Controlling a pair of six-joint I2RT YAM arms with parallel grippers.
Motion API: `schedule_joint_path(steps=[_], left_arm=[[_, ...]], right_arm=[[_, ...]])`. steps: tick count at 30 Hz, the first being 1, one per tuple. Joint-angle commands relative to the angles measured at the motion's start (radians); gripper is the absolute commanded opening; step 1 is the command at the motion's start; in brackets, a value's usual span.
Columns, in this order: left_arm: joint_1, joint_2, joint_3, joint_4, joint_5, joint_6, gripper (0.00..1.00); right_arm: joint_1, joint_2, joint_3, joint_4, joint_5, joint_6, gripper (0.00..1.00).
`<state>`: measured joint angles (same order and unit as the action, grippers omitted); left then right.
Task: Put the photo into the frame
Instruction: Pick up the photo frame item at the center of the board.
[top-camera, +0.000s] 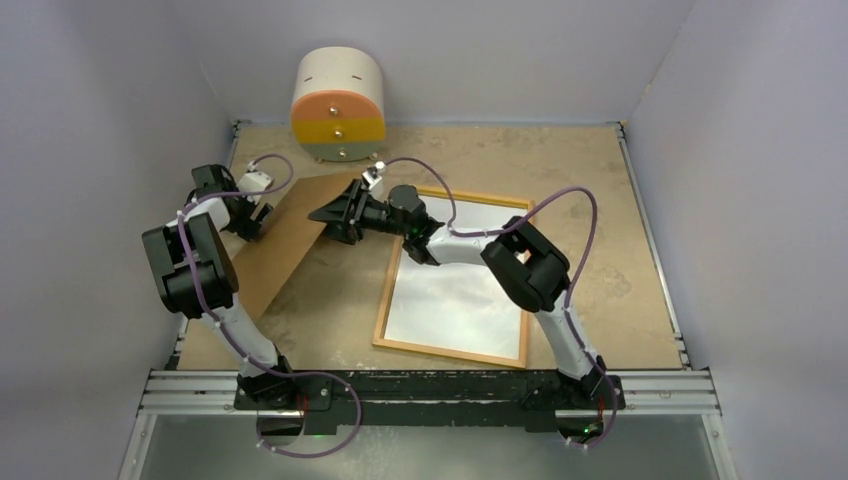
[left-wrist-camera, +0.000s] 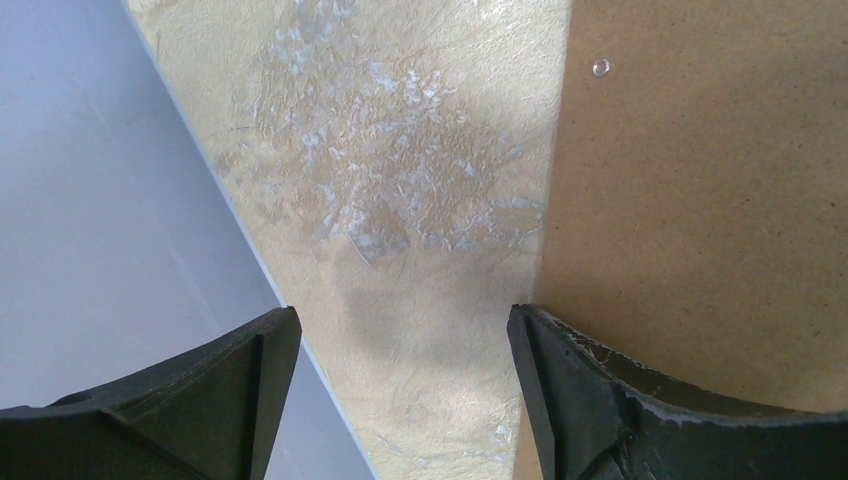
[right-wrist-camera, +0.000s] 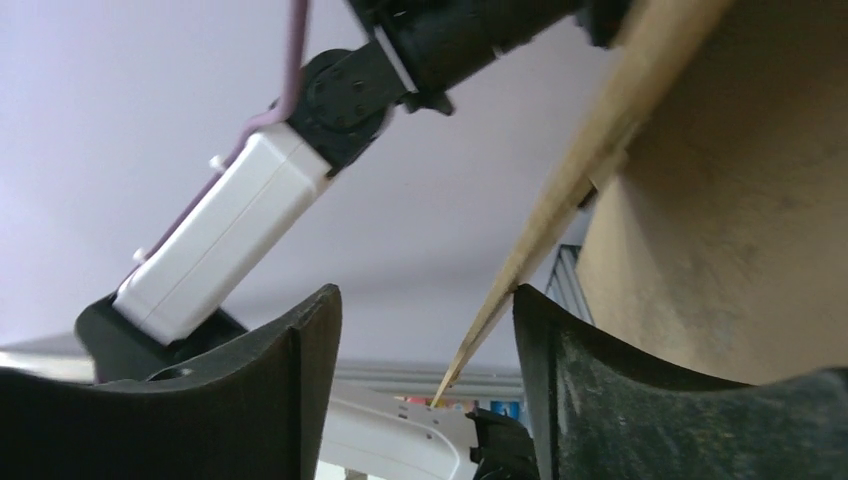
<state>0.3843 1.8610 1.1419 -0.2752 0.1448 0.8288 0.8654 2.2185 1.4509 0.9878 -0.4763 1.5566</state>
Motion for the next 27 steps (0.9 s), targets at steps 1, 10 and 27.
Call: schedule_joint_path(steps=[1,10,27], left_arm=[[-0.032,0.089,-0.086,-0.291,0.087,-0.048,0.83],[-0.035,-0.003,-0.046,-0.409,0.138,-0.007,0.93],[-0.035,-0.717,-0.043,-1.142,0.661,0.93,1.0]], right_arm=[[-0.002,-0.152,-0.02,-0.192,0.124,-0.156,0.6],[0.014,-0.215,0.036,-0.563,0.294,-0.257,0.13],[0.014,-0.569,-0.252,-0.764,0.482,0.061,0.0]])
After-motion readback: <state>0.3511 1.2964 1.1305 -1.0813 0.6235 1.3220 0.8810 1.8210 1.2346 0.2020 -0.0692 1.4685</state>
